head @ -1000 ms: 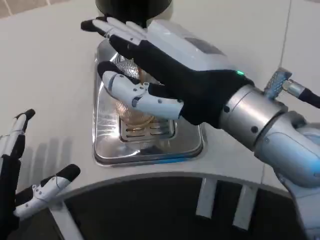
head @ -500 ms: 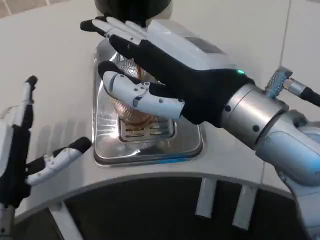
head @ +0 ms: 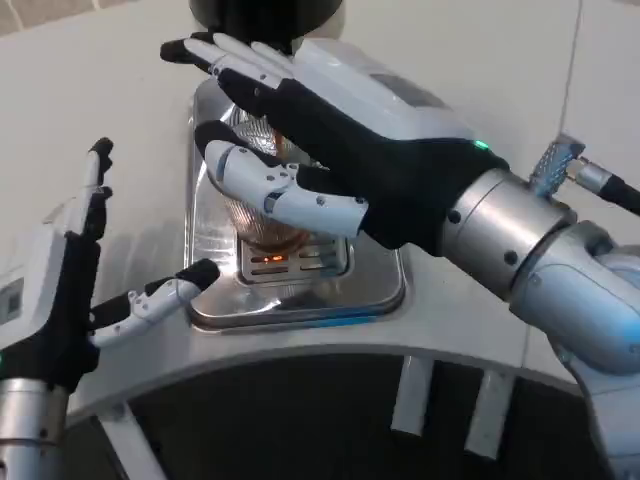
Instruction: Grasp the cup under the faucet to collect the drink, then remove the cup.
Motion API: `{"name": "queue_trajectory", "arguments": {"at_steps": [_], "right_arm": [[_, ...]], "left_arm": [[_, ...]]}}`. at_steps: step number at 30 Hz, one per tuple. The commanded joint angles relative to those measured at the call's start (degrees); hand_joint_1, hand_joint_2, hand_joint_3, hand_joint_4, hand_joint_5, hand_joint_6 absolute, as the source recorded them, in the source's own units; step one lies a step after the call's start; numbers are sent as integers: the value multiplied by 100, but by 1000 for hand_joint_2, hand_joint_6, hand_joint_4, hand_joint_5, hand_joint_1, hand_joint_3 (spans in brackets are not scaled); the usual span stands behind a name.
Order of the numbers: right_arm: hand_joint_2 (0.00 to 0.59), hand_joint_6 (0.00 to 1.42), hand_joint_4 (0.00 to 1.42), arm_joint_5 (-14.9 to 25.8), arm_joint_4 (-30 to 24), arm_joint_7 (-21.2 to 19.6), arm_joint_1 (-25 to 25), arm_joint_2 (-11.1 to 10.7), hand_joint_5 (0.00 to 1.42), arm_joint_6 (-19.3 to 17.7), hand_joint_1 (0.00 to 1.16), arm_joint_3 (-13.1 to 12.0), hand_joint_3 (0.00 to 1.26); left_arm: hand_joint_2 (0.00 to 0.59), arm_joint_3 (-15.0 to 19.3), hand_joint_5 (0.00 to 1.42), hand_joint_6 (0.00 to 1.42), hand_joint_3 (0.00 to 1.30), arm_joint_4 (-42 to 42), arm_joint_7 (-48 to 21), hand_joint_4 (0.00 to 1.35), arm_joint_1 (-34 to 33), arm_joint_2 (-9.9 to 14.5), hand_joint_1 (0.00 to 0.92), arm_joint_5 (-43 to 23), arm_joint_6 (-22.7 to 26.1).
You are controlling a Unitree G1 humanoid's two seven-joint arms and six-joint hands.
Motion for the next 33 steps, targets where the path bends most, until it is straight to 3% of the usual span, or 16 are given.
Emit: {"name": "queue_trajectory", "arguments": {"at_steps": [1, 8, 18, 33], "right_arm": [[581, 0, 0, 47, 80, 189, 113, 29, 0, 62, 0, 101, 64], [586, 0, 0, 70, 107, 228, 104, 27, 0, 73, 0, 81, 64], [586, 0, 0, 224, 323, 131, 281, -73, 0, -234, 0, -225, 64], [586, 0, 0, -5, 27, -479, 793, 64, 0, -285, 0, -653, 53]], "left_arm": [[32, -106, 167, 164, 5, 190, -75, 0, -95, -64, 185, -83, 1], [33, -168, 185, 168, 30, 420, -148, 0, -408, -197, 187, -241, 22], [36, -360, 190, 183, 76, 692, -198, 0, -695, -325, 190, -270, 13], [37, -509, 204, 184, 86, 971, -223, 0, -821, -296, 192, -316, -255]]}}
